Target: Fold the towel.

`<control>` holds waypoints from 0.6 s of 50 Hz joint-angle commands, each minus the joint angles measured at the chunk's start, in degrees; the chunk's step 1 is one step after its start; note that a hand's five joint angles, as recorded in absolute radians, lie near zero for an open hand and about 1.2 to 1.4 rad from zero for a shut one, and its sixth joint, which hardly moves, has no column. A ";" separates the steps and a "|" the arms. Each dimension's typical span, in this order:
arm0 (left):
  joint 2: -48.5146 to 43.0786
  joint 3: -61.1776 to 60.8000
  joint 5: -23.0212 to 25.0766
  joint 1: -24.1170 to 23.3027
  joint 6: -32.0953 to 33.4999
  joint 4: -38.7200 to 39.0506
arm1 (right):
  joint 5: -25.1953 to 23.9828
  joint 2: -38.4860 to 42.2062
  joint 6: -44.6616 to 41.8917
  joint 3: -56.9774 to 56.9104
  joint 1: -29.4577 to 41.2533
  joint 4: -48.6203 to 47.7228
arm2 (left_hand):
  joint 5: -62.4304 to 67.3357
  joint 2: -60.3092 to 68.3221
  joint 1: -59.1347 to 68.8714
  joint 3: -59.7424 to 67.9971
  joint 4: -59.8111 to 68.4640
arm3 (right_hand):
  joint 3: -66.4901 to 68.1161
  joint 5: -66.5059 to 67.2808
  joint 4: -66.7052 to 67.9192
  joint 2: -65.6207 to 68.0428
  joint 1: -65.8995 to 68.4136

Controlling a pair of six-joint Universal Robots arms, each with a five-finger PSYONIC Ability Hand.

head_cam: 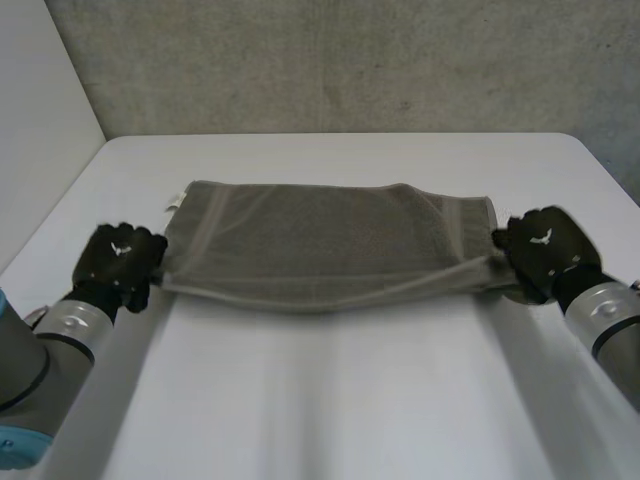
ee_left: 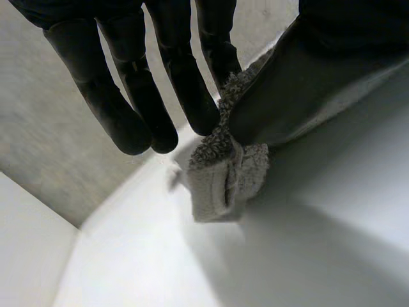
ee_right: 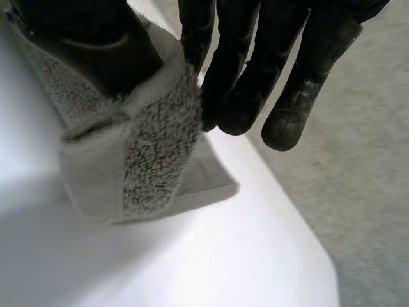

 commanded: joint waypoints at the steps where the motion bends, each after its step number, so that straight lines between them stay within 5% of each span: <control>1: 12.47 -2.17 -0.21 -0.03 -0.26 -1.03 | -0.44 -8.38 5.80 -2.28 -3.20 6.08 | -13.81 -5.33 -0.87 -8.00 -6.90 | 3.84 3.47 3.47 4.16 4.16; 8: 25.24 -5.43 0.41 0.24 -0.52 -4.82 | -1.15 -12.08 6.52 -6.07 -5.58 17.79 | -13.81 -5.33 -0.87 -8.00 -6.90 | 3.84 3.47 3.47 4.16 4.16; 15: 32.00 -4.90 1.11 0.06 -0.34 -18.05 | -3.86 -12.26 4.16 -11.07 -5.93 37.00 | -13.81 -5.33 -0.87 -8.00 -6.90 | 3.84 3.47 3.47 4.16 4.16; 24: 32.98 -1.74 5.32 0.32 0.35 -34.58 | -10.11 -14.46 -8.34 -11.43 -10.15 52.77 | -13.81 -5.33 -0.87 -8.00 -6.90 | 3.84 3.47 3.47 4.16 4.16; 30: 30.44 -1.65 8.84 3.56 6.15 -36.72 | -14.33 -13.93 -15.28 -10.03 -14.11 55.14 | -13.81 -5.33 -0.87 -8.00 -6.90 | 3.84 3.47 3.47 4.16 4.16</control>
